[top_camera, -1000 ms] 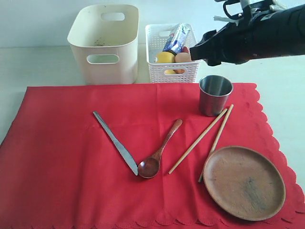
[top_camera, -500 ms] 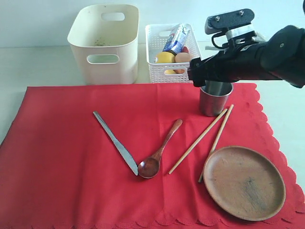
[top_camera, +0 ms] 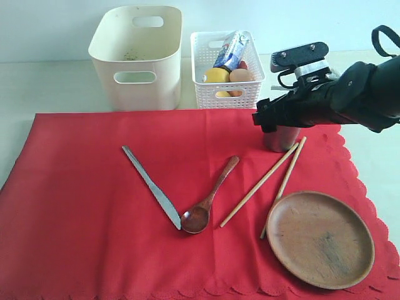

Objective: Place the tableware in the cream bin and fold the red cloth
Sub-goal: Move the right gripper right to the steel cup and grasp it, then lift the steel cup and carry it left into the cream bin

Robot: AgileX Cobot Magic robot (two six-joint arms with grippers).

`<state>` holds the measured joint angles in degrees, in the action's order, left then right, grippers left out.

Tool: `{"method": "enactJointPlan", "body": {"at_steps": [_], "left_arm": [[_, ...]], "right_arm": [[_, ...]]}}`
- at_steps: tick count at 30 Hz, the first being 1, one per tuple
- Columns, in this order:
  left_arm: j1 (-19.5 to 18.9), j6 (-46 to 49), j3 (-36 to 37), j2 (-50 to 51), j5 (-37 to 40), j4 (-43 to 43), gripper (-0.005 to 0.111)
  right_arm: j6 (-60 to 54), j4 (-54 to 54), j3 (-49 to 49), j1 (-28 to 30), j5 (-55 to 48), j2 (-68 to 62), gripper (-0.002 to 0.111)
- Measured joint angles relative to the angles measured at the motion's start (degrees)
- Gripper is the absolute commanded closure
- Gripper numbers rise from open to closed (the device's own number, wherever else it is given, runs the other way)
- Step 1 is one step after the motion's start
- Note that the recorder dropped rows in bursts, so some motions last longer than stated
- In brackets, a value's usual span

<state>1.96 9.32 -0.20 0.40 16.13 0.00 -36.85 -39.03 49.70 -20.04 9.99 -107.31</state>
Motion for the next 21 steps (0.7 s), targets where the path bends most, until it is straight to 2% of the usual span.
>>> {"method": "enactJointPlan", "body": {"at_steps": [4,9,21], "left_arm": [[0.0,0.0,0.0,0.0,0.0,0.0,0.107],[0.0,0.0,0.0,0.0,0.0,0.0,0.107],[0.0,0.0,0.0,0.0,0.0,0.0,0.107]], "right_arm": [[-0.41,0.0,-0.04,0.0,0.0,-0.2,0.071],[-0.55,0.0,-0.04,0.0,0.0,-0.2,0.107],[0.44,-0.11,-0.04,0.0,-4.66,8.07,0.108]]}}
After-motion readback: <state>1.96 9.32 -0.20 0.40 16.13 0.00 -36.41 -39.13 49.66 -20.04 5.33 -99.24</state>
